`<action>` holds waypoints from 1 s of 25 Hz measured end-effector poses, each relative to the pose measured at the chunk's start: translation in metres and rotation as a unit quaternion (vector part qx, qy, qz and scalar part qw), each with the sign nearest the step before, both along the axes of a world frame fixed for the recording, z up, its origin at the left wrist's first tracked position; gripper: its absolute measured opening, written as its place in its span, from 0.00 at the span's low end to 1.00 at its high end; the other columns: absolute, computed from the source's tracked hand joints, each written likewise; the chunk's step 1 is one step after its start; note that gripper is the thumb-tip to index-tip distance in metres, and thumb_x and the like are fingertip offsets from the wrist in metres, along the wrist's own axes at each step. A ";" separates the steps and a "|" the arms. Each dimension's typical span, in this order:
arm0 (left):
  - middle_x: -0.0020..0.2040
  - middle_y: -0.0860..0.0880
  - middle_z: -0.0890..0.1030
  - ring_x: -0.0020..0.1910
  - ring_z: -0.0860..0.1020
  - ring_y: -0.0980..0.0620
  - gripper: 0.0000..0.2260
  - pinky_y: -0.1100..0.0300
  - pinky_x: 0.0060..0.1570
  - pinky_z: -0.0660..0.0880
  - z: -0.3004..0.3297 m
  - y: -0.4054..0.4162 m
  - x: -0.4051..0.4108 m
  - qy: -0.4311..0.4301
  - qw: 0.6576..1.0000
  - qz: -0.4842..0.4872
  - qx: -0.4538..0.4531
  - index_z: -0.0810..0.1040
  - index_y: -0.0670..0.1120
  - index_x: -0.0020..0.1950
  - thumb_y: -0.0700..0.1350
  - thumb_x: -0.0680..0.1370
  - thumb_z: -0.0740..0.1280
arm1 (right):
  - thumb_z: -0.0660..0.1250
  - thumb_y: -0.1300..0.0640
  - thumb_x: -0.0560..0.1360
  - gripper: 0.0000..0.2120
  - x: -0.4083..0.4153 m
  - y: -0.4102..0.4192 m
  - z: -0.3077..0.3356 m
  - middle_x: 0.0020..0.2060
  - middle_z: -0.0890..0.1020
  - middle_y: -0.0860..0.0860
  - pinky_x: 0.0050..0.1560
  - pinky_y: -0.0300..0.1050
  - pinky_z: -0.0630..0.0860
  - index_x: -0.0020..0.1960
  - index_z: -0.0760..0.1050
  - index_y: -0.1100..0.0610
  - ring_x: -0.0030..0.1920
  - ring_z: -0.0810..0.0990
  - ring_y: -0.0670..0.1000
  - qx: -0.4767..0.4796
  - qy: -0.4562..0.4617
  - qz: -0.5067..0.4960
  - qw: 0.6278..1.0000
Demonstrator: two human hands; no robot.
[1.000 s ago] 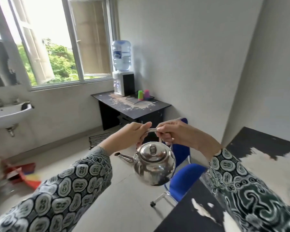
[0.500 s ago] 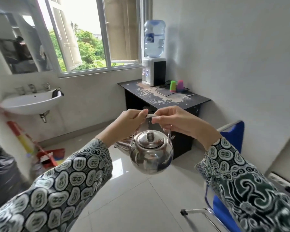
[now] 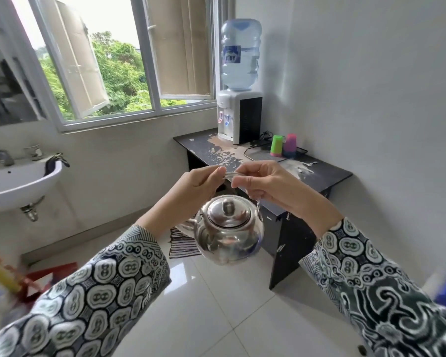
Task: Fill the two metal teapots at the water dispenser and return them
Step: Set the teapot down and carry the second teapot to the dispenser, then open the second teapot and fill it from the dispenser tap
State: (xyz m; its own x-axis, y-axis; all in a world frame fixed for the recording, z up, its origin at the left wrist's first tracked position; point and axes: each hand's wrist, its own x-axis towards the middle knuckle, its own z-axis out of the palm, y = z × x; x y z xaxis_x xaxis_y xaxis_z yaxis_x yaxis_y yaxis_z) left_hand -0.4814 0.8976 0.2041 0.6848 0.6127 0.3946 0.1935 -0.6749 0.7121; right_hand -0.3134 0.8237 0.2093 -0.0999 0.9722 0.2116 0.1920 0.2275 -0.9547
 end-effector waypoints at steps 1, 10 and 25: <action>0.28 0.53 0.67 0.29 0.65 0.54 0.15 0.56 0.35 0.65 -0.002 0.019 0.007 0.007 1.000 -0.002 0.010 0.68 0.49 0.34 0.51 0.79 0.55 | 0.67 0.59 0.70 0.03 0.006 0.018 -0.002 0.27 0.71 0.49 0.28 0.35 0.59 0.40 0.77 0.59 0.26 0.63 0.44 0.007 0.002 -0.017 1.000; 0.28 0.59 0.72 0.30 0.67 0.58 0.11 0.57 0.36 0.65 -0.016 0.275 0.081 -0.055 0.997 -0.040 -0.035 0.72 0.59 0.33 0.61 0.72 0.57 | 0.66 0.60 0.72 0.05 0.064 0.259 -0.009 0.29 0.70 0.51 0.29 0.35 0.61 0.38 0.77 0.56 0.27 0.64 0.44 0.024 -0.002 -0.081 0.996; 0.54 0.53 0.75 0.54 0.73 0.58 0.07 0.65 0.54 0.70 -0.051 0.644 0.223 -0.030 0.999 -0.028 0.004 0.70 0.51 0.55 0.47 0.78 0.61 | 0.61 0.58 0.76 0.11 0.213 0.619 -0.050 0.21 0.67 0.41 0.29 0.33 0.62 0.37 0.76 0.57 0.26 0.62 0.43 -0.008 0.062 -0.157 0.986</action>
